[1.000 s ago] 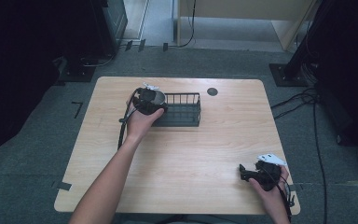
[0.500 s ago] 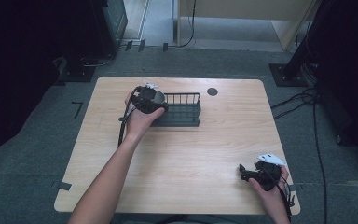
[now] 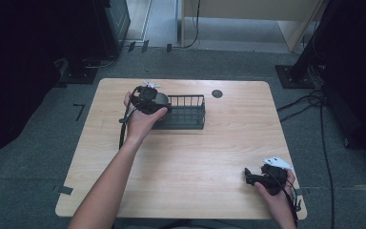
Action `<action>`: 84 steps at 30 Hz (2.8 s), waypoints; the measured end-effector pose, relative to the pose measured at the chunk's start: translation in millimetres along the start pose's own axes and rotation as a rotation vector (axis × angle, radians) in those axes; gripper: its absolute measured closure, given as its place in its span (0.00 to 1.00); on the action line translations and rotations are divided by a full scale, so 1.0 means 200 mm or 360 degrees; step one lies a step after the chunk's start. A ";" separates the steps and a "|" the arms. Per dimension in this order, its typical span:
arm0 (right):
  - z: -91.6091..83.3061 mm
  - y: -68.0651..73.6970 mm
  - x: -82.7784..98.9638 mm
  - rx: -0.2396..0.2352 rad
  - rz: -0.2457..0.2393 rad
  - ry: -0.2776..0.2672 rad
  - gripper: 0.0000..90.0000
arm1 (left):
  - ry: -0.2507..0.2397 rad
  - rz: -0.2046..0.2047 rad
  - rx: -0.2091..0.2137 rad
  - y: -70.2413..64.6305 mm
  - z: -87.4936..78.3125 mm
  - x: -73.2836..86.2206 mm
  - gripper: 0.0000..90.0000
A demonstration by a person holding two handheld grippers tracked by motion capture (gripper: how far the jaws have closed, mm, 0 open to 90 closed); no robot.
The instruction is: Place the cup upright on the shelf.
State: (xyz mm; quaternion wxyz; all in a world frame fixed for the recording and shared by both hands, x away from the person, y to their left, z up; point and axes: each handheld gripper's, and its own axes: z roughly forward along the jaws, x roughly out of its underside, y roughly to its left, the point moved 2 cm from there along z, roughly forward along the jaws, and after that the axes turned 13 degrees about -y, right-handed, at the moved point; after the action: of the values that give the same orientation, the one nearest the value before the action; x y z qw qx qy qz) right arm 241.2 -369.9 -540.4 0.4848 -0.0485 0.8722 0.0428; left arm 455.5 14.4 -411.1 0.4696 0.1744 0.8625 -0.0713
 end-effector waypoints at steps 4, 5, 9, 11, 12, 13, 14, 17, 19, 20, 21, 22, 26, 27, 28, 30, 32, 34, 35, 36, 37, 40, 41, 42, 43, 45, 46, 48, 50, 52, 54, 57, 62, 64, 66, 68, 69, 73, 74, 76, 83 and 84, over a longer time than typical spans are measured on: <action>0.00 0.00 0.00 0.0001 0.0000 -0.0001 0.00 | -0.0012 0.0002 -0.0002 0.01 -0.03 -0.01 0.00; 0.00 0.00 0.00 -0.0001 -0.0001 0.0000 0.00 | -0.0013 0.0005 -0.0001 0.01 -0.04 -0.01 0.00; 0.00 0.00 0.00 -0.0001 -0.0001 0.0000 0.00 | -0.0029 -0.0004 0.0000 0.03 -0.07 -0.01 0.00; 0.00 0.00 0.00 0.0000 0.0000 0.0000 0.00 | -0.0031 -0.0005 -0.0003 0.03 -0.09 -0.01 0.00; 0.00 0.00 0.00 0.0000 0.0000 0.0000 0.00 | -0.0039 -0.0012 0.0000 0.03 -0.09 -0.01 0.00; 0.00 0.00 0.00 0.0000 0.0000 0.0000 0.00 | -0.0046 -0.0014 0.0001 0.04 -0.10 0.00 0.00; 0.00 0.00 0.00 0.0000 -0.0001 0.0000 0.00 | -0.0051 -0.0015 0.0000 0.04 -0.11 0.00 0.00; 0.00 0.00 0.00 0.0000 0.0000 0.0000 0.00 | -0.0056 -0.0020 0.0006 0.05 -0.14 0.01 0.00; 0.00 0.00 0.00 -0.0001 0.0000 0.0000 0.00 | -0.0065 -0.0029 0.0002 0.06 -0.15 0.01 0.00; 0.00 0.00 0.00 0.0000 0.0000 0.0000 0.00 | -0.0068 -0.0032 -0.0001 0.07 -0.16 0.01 0.00; 0.00 0.00 0.00 -0.0001 0.0000 0.0000 0.00 | -0.0075 -0.0039 -0.0007 0.07 -0.17 0.02 0.00; 0.00 0.00 0.00 0.0000 0.0000 0.0000 0.00 | -0.0076 -0.0037 -0.0006 0.07 -0.18 0.02 0.00; 0.00 0.00 0.00 0.0000 0.0000 0.0000 0.00 | -0.0090 -0.0042 -0.0013 0.09 -0.21 0.04 0.00; 0.00 0.00 0.00 0.0000 0.0000 0.0001 0.00 | -0.0091 -0.0043 -0.0013 0.09 -0.22 0.04 0.00; 0.00 0.00 0.00 0.0000 0.0000 0.0000 0.00 | -0.0092 -0.0041 -0.0016 0.09 -0.22 0.05 0.00; 0.00 0.00 0.00 0.0000 0.0000 0.0000 0.00 | -0.0096 -0.0042 -0.0017 0.10 -0.24 0.06 0.00; 0.00 0.00 0.00 0.0000 0.0000 0.0000 0.00 | -0.0093 -0.0034 -0.0022 0.10 -0.25 0.07 0.00; 0.00 0.00 0.00 0.0000 0.0000 0.0000 0.00 | -0.0093 -0.0031 -0.0021 0.10 -0.26 0.08 0.00; 0.00 0.00 0.00 0.0000 0.0000 0.0001 0.00 | -0.0098 -0.0034 -0.0020 0.10 -0.27 0.09 0.00; 0.00 0.00 0.00 0.0000 0.0000 0.0000 0.00 | -0.0104 -0.0036 -0.0022 0.10 -0.27 0.10 0.00; 0.00 0.00 0.00 0.0000 0.0000 0.0000 0.00 | -0.0103 -0.0034 -0.0022 0.10 -0.28 0.10 0.00; 0.00 0.00 0.00 0.0000 0.0000 0.0000 0.00 | -0.0098 -0.0036 -0.0018 0.10 -0.29 0.13 0.00; 0.00 0.00 0.00 0.0000 0.0000 0.0000 0.00 | -0.0095 -0.0037 -0.0018 0.11 -0.29 0.14 0.00; 0.00 0.00 0.00 0.0000 0.0000 0.0000 0.00 | -0.0096 -0.0042 -0.0019 0.11 -0.30 0.15 0.00; 0.00 0.00 0.00 0.0000 0.0000 0.0000 0.00 | -0.0092 -0.0040 -0.0016 0.11 -0.30 0.16 0.00; 0.00 0.00 0.00 0.0000 0.0000 0.0000 0.00 | -0.0093 -0.0043 -0.0017 0.12 -0.31 0.17 0.00; 0.00 0.00 0.00 0.0000 0.0000 0.0000 0.00 | -0.0093 -0.0043 -0.0017 0.12 -0.31 0.17 0.00; 0.00 0.00 0.00 0.0000 0.0000 0.0000 0.00 | -0.0098 -0.0042 -0.0016 0.12 -0.33 0.19 0.00; 0.00 0.00 0.00 0.0000 -0.0001 0.0000 0.00 | -0.0097 -0.0043 -0.0013 0.12 -0.34 0.21 0.00; 0.00 0.00 0.00 0.0000 0.0000 0.0000 0.00 | -0.0096 -0.0044 -0.0009 0.13 -0.36 0.23 0.00; 0.00 0.00 0.00 0.0000 0.0000 0.0000 0.00 | -0.0093 -0.0039 -0.0014 0.13 -0.37 0.25 0.00; 0.00 0.00 0.00 0.0000 0.0000 0.0000 0.00 | -0.0089 -0.0045 -0.0013 0.13 -0.38 0.28 0.00; 0.00 0.00 0.00 0.0000 0.0000 0.0000 0.00 | -0.0096 -0.0052 -0.0016 0.14 -0.40 0.32 0.00; 0.00 0.00 0.00 0.0001 0.0000 0.0000 0.00 | -0.0100 -0.0061 -0.0025 0.15 -0.40 0.34 0.00; 0.00 0.00 0.00 0.0000 0.0000 0.0000 0.00 | -0.0100 -0.0070 -0.0027 0.15 -0.41 0.36 0.00; 0.00 0.00 0.00 0.0000 0.0000 0.0000 0.00 | -0.0102 -0.0076 -0.0028 0.16 -0.41 0.37 0.00; 0.00 0.00 0.00 0.0000 0.0000 0.0000 0.00 | -0.0097 -0.0081 -0.0027 0.16 -0.42 0.39 0.00; 0.00 0.00 0.00 0.0000 0.0000 0.0000 0.00 | -0.0091 -0.0083 -0.0034 0.17 -0.44 0.43 0.00; 0.00 0.00 0.00 0.0000 0.0000 0.0000 0.00 | -0.0098 -0.0085 -0.0040 0.17 -0.45 0.44 0.00; 0.00 0.00 0.00 0.0000 -0.0001 0.0000 0.00 | -0.0097 -0.0079 -0.0040 0.17 -0.46 0.45 0.00; 0.00 0.00 0.00 0.0000 -0.0001 0.0000 0.00 | -0.0106 -0.0094 -0.0049 0.19 -0.51 0.51 0.00; 0.00 0.00 0.00 0.0000 -0.0002 0.0000 0.00 | -0.0101 -0.0092 -0.0048 0.19 -0.52 0.52 0.00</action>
State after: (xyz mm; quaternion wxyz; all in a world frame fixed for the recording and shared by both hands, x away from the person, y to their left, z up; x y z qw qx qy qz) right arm 241.2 -370.0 -540.4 0.4848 -0.0492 0.8722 0.0426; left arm 336.0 103.6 -440.1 0.4971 0.1398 0.8529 -0.0773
